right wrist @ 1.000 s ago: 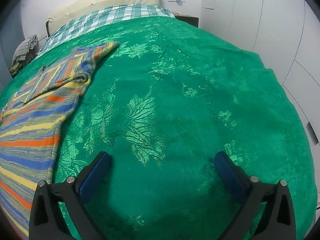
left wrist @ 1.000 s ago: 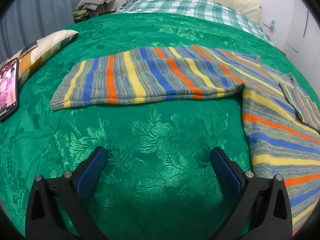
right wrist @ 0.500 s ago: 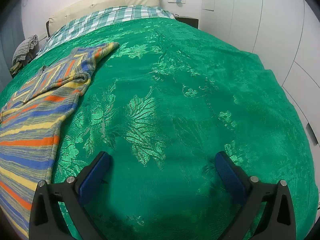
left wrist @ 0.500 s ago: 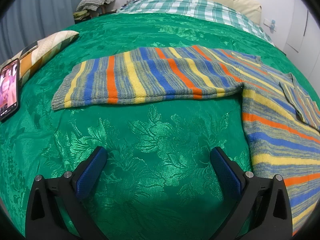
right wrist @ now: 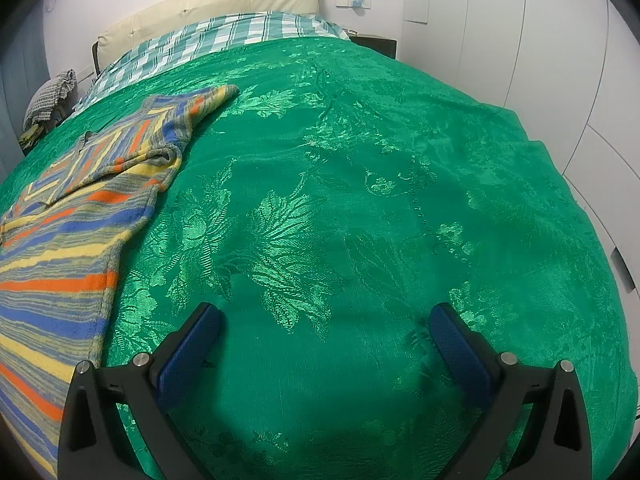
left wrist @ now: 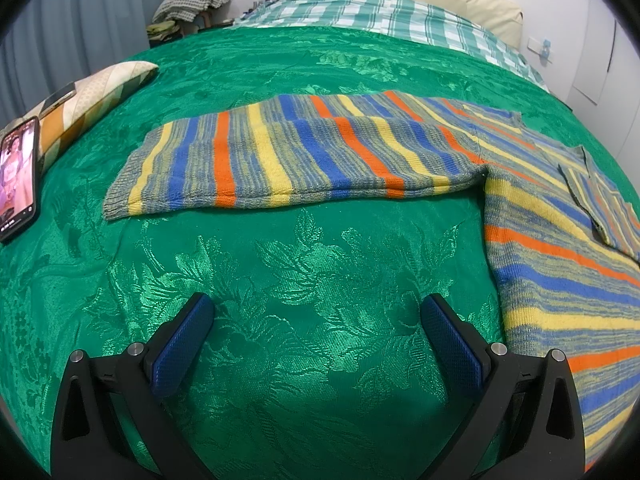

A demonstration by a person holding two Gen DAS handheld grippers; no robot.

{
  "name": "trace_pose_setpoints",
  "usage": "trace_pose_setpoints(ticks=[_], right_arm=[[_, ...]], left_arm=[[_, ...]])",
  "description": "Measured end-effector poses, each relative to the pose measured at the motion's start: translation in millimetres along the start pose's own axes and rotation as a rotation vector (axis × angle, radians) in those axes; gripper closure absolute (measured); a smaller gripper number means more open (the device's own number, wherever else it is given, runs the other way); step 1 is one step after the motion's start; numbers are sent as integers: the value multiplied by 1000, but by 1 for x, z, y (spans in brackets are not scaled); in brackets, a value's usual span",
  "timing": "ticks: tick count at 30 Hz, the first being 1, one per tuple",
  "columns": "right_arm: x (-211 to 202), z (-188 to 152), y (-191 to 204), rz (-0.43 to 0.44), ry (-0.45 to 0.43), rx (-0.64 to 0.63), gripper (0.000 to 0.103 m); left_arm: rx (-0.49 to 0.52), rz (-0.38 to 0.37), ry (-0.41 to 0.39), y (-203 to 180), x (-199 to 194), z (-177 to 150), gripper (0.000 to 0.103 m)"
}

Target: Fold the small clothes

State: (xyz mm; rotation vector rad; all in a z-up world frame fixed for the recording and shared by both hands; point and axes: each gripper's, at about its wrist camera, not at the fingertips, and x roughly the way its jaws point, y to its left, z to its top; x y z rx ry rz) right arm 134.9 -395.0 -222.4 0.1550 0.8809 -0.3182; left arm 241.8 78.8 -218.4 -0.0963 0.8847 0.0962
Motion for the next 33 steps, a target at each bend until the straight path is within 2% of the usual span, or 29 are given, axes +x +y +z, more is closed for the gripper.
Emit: trace_pose_setpoints(ticks=[30,33], right_arm=[[1,0,0,-1,0,-1,0],[1,0,0,-2,0,-1,0]], left_arm=[[1,1,0,0,0,0,0],[20,6,68,-1,-7,2,1]])
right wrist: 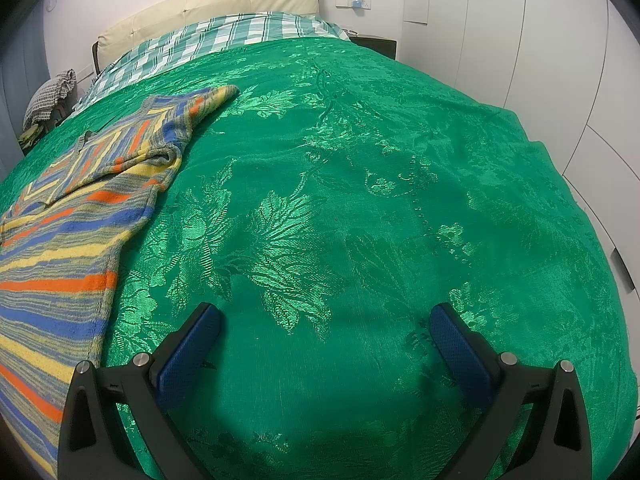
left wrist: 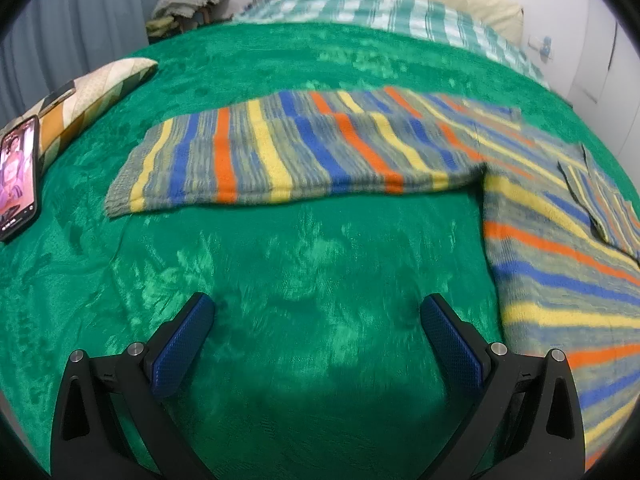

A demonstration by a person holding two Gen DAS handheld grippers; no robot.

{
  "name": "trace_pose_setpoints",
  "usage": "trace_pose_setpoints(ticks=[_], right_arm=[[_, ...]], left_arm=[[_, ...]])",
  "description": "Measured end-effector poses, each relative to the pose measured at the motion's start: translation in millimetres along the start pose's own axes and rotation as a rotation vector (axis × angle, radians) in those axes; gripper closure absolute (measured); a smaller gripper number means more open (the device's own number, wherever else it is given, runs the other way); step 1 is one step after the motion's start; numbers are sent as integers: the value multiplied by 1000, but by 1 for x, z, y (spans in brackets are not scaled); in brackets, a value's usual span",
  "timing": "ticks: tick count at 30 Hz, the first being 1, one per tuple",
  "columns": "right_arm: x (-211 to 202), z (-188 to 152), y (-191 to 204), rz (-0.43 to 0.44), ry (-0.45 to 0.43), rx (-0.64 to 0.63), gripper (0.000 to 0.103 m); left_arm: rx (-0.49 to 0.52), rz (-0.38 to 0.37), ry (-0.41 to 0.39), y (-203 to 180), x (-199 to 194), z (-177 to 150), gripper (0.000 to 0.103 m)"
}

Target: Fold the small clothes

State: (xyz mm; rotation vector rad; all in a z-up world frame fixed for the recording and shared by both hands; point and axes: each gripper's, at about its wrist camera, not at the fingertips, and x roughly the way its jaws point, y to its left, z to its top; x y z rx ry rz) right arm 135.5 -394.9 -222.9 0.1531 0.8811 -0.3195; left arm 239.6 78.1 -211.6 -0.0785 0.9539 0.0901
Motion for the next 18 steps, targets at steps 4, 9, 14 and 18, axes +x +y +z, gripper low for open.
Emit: trace_pose_setpoints(ticks=[4,9,14,18], right_arm=[[0,0,0,0,0,0,0],[0,1,0,-3,1,-2,0],[1,3,-1,-6,2,-6,0],[1,3,0,-10,2,-10,0]], left_arm=[[7,-128,61,10,-34,17,1],[-223,-296,-7,95,-57,76,1],[-491,-200,73,187,-4,104,2],[-433,-200,179,179,36,107,21]])
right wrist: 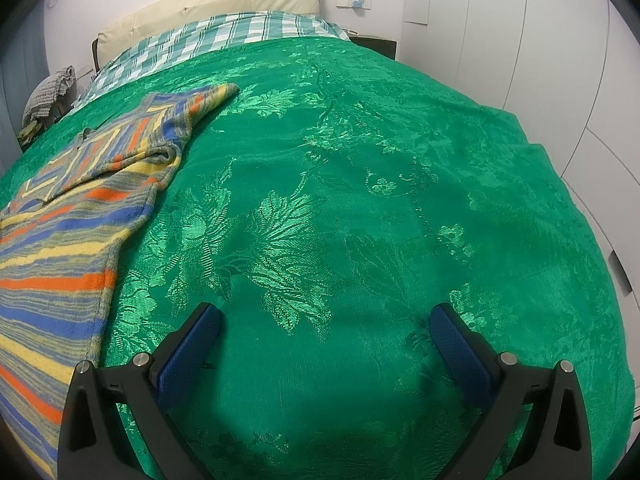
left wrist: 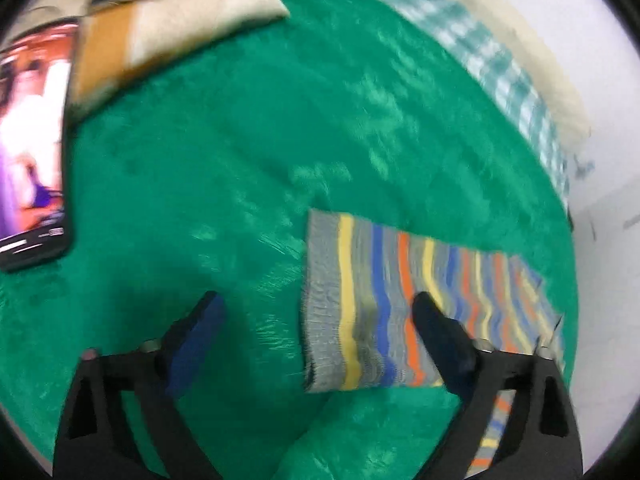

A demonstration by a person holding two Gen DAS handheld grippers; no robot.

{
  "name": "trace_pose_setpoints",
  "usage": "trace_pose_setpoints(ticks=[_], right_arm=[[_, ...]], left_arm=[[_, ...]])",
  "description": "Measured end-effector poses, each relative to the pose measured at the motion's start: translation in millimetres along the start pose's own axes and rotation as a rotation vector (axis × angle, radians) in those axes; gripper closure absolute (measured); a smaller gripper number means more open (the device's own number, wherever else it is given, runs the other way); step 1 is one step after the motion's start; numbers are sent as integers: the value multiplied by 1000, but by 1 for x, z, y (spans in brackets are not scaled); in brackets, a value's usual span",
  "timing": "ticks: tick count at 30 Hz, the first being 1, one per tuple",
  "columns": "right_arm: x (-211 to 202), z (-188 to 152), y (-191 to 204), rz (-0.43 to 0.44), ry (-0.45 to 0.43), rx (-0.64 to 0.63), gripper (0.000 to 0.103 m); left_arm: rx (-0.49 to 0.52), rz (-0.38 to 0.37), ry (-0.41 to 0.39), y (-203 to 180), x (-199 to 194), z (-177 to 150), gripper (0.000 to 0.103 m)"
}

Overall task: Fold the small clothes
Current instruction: 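Grasp the other sleeve cuff with the left gripper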

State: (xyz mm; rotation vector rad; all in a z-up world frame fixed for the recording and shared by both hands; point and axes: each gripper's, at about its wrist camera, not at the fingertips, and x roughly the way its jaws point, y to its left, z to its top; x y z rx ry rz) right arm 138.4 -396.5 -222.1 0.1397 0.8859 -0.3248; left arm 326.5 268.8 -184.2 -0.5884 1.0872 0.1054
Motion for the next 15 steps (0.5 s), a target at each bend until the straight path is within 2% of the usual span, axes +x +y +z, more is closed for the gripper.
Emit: trace_pose_setpoints(ticks=[1,2,3,4,5,6,8,11,15], right_arm=[[0,0,0,-1,0,-1,0],[1,0,0,-3,0,-2,0],[1,0,1,-5,0,-4,0],[1,1,1,-7,1,-5,0],[1,1,1,-10,1,-7,0],[1,1,2,-12,1,-8,0],[1,2,2,-13,1,-9,0],[1,2,2,-12,0,-9,0],[1,2,2,-12,1,-9,0]], left_arm=[[37,1,15,-10,7,-1,26],[62,3,22,-17,10,-2,43],[110,22,33,-30,15,-3,90],[135,50,43,-37,17,-2,96],[162,86,36,-48,16,-1,99],[210,121,-8,-66,7,-2,99],[295,116,-74,-100,-14,-1,99],[493,33,-165,-186,-57,-8,99],[720,-87,-194,-284,-78,-43,99]])
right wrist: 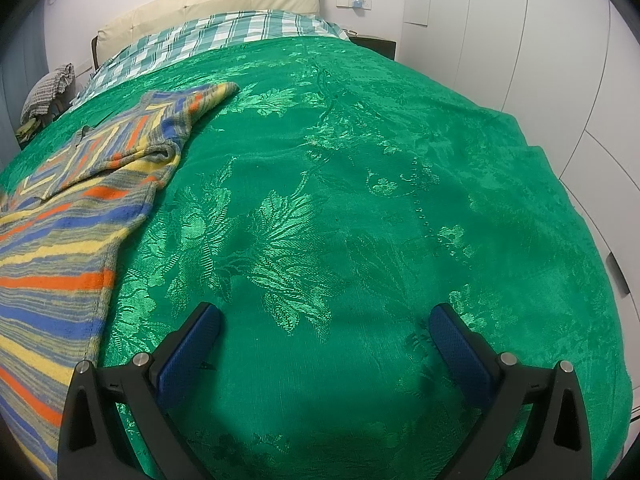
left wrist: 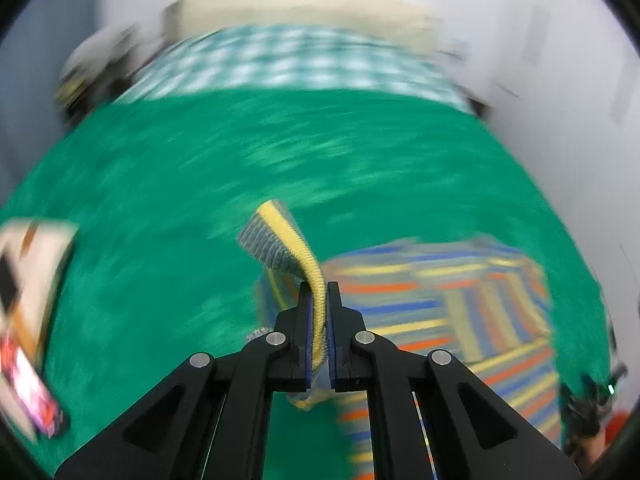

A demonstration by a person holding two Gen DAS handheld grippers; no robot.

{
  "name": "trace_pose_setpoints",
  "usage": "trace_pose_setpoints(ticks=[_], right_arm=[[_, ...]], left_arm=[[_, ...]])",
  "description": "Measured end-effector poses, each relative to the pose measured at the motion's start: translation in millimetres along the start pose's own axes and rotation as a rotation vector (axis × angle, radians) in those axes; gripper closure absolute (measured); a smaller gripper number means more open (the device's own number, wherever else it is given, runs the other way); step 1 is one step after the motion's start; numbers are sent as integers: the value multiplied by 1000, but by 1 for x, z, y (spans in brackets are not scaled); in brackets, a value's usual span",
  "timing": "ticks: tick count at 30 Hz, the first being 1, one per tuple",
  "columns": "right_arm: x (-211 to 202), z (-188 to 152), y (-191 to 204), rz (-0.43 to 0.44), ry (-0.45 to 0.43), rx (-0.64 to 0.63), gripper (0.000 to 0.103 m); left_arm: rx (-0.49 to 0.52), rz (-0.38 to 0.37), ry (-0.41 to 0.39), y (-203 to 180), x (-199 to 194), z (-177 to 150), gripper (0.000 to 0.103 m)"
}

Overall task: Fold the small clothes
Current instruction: 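Fold the held sleeve across the sweater body with the left gripper, release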

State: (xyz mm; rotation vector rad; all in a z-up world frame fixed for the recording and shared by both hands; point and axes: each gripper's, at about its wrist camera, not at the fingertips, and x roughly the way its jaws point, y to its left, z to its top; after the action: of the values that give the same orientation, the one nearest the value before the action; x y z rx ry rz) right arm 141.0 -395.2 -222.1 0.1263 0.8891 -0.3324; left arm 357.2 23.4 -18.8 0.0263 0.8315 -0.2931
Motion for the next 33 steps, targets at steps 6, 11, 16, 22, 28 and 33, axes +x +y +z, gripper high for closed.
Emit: trace_pose_setpoints(ticks=[6,11,16,22,28,33], right_arm=[[0,0,0,2,-1,1,0],[1,1,0,2,-2,2,0],[1,1,0,7,-4,4,0],[1,0,1,-1,-4,0,0],[1,0,1,-2,-6,-1,0],[1,0,2,-4,-11,-2,0]], left_arm=[[170,-144,51,-127,47,-4,92],[140,-103,142,-140,68,-37,37],[-43,-67,63,-75,29,-72,14],[-132,81,110,-14,11,-161,12],[-177,196,116,12,21,-226,12],[-254,203,71,24,17,-226,10]])
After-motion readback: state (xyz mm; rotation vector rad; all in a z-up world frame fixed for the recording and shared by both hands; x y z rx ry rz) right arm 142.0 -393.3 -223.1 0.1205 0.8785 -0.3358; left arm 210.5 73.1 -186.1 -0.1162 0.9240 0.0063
